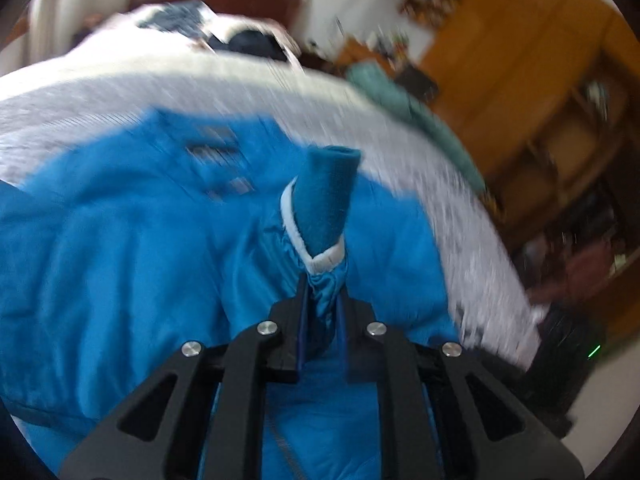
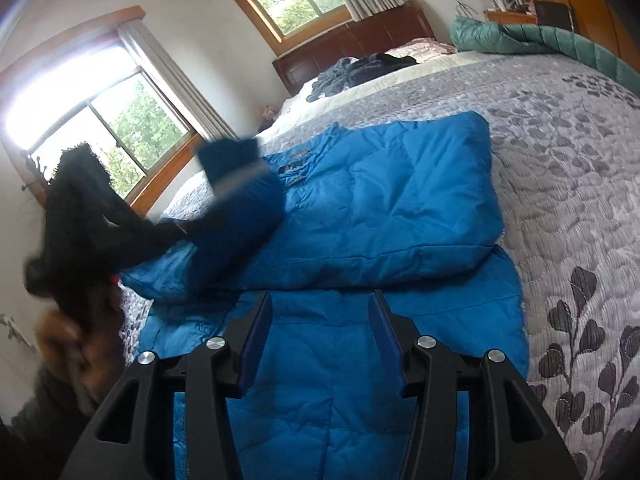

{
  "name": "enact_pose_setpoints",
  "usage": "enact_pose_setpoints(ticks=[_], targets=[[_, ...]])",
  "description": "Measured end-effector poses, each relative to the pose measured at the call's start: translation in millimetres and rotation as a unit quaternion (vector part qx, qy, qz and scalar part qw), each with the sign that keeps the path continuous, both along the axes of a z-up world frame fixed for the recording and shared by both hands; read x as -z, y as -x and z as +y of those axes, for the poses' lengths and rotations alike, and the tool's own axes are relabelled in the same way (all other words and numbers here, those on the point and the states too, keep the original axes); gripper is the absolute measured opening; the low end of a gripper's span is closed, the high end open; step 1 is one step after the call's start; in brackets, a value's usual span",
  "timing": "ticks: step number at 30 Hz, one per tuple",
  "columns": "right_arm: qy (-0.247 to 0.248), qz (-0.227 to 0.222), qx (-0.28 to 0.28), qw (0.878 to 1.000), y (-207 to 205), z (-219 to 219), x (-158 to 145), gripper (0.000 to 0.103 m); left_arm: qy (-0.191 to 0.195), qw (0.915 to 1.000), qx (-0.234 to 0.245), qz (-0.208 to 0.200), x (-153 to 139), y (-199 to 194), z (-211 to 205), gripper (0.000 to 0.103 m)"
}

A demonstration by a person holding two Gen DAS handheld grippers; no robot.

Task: Fold large clothes
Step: 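Grasp the other sleeve cuff with the left tool and fold it across the body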

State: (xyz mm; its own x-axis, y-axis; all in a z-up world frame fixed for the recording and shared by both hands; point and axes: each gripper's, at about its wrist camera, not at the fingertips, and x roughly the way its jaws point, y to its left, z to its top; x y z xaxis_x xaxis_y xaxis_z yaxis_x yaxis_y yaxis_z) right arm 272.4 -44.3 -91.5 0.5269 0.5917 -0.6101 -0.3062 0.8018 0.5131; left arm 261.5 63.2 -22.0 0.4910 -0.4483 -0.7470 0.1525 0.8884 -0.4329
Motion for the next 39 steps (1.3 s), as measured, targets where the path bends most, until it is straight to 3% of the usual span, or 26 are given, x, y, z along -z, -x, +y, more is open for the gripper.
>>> enact_pose_setpoints(ticks=[2,3,4,5,6,7,9,12,16,19,23,24,25,26,27,34,39], targets=[[-0.015,0.014,0.003,1.000,-4.8,-4.7,0.0,0.052,0.017,0.9997,0.011,0.015,13.1,-1.6,-1.8,0.018],[-0.029,0.025,0.005,0.999,-8.5,-7.2,0.1,0.053,0.038,0.9991,0.010,0.019,14.1,0.2,3.8,0.027],[-0.051,0.040,0.005,0.998,-14.3,-10.0,0.2,0.053,0.071,0.9973,0.003,0.017,11.4,4.1,12.5,0.051],[-0.073,0.056,0.006,0.996,-20.7,-11.9,0.9,0.055,0.095,0.9954,-0.008,0.012,7.0,7.8,23.9,0.065],[-0.092,0.073,0.007,0.993,-26.8,-12.3,1.9,0.056,0.113,0.9932,-0.027,-0.002,-0.9,16.4,39.7,0.085],[-0.119,0.093,0.004,0.988,-35.4,-11.6,2.8,0.056,0.116,0.9926,-0.034,-0.012,-6.6,21.8,46.4,0.089],[-0.145,0.114,-0.003,0.983,-48.0,-4.2,4.4,0.056,0.128,0.9909,-0.035,-0.023,-16.5,36.2,65.0,0.090],[-0.128,0.141,0.018,0.981,-71.6,11.5,10.5,0.056,0.141,0.9884,-0.049,-0.031,-26.0,63.1,90.5,0.092],[-0.127,0.228,0.085,0.962,-91.2,10.1,30.4,0.050,0.151,0.9837,-0.087,-0.046,-25.7,117.2,144.0,0.092],[-0.140,0.225,0.075,0.961,-87.8,13.3,27.2,0.060,0.149,0.9802,-0.115,-0.060,-24.6,147.3,176.6,0.094],[-0.162,0.230,0.058,0.958,-97.3,28.8,32.5,0.060,0.171,0.9728,-0.143,-0.062,-16.1,165.1,207.8,0.094],[-0.161,0.231,0.056,0.958,-100.3,33.4,33.5,0.055,0.177,0.9714,-0.147,-0.061,-13.5,167.4,213.7,0.094],[-0.151,0.229,0.055,0.960,-104.4,39.3,34.5,0.049,0.177,0.9710,-0.148,-0.060,-12.8,168.6,216.7,0.094],[-0.144,0.227,0.051,0.962,-108.0,43.8,33.9,0.034,0.178,0.9709,-0.149,-0.059,-11.9,169.6,219.0,0.094],[-0.138,0.222,0.045,0.964,-111.5,47.8,31.7,0.026,0.177,0.9710,-0.150,-0.059,-11.1,170.8,221.3,0.094],[-0.093,0.118,0.066,0.986,-133.4,33.7,-40.9,0.021,0.177,0.9704,-0.150,-0.067,-15.9,180.7,235.0,0.094],[-0.083,0.074,0.093,0.989,-134.0,-2.5,-75.9,0.021,0.182,0.9707,-0.144,-0.064,-14.3,173.4,234.5,0.094]])
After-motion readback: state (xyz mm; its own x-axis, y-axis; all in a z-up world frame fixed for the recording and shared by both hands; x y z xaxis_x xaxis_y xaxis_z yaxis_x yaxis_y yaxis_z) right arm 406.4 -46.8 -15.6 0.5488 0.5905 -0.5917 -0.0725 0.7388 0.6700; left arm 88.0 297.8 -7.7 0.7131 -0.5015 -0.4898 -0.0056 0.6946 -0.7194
